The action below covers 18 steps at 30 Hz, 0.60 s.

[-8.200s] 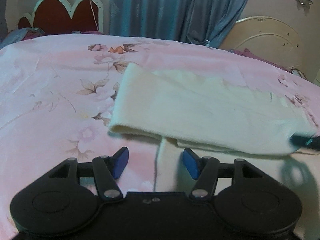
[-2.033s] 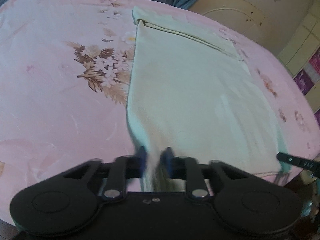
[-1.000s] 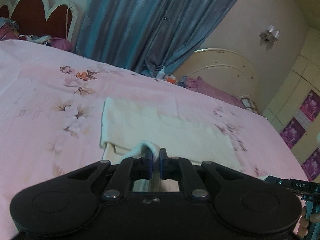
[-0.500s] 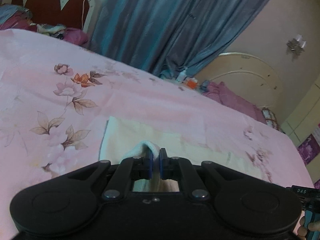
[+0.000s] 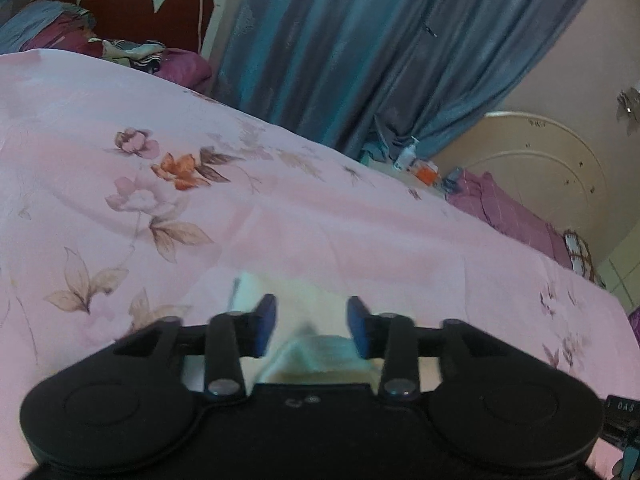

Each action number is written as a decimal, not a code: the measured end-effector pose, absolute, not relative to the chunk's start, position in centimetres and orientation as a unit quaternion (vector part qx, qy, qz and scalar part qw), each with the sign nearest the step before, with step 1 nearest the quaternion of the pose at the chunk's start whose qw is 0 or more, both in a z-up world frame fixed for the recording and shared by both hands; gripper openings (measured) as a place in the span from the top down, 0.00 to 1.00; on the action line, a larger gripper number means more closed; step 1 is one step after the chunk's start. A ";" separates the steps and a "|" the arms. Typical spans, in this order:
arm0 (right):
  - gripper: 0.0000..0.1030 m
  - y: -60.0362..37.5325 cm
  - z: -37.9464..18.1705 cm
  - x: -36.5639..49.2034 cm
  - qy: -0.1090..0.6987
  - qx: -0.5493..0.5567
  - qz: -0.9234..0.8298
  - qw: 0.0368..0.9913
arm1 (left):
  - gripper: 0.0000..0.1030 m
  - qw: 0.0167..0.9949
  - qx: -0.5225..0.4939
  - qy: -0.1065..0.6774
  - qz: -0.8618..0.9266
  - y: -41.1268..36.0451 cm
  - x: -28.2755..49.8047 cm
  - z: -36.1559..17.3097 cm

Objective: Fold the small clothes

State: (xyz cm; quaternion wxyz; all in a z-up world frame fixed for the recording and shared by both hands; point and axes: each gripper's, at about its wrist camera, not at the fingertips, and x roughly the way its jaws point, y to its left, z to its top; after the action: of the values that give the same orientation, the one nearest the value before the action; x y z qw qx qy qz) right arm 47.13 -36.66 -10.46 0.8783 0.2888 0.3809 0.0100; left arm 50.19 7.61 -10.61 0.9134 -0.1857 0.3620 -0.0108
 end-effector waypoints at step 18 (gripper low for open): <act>0.27 -39.1 -9.6 46.0 0.301 0.293 0.002 0.907 | 0.46 0.909 -0.113 0.396 -0.064 6.7 50.7 -13.2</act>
State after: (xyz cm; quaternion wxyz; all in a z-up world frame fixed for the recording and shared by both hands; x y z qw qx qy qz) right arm 45.95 -39.13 -9.65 0.9073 0.2932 0.3012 0.0018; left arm 50.71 6.66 -13.17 0.9091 -0.1133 0.3958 -0.0638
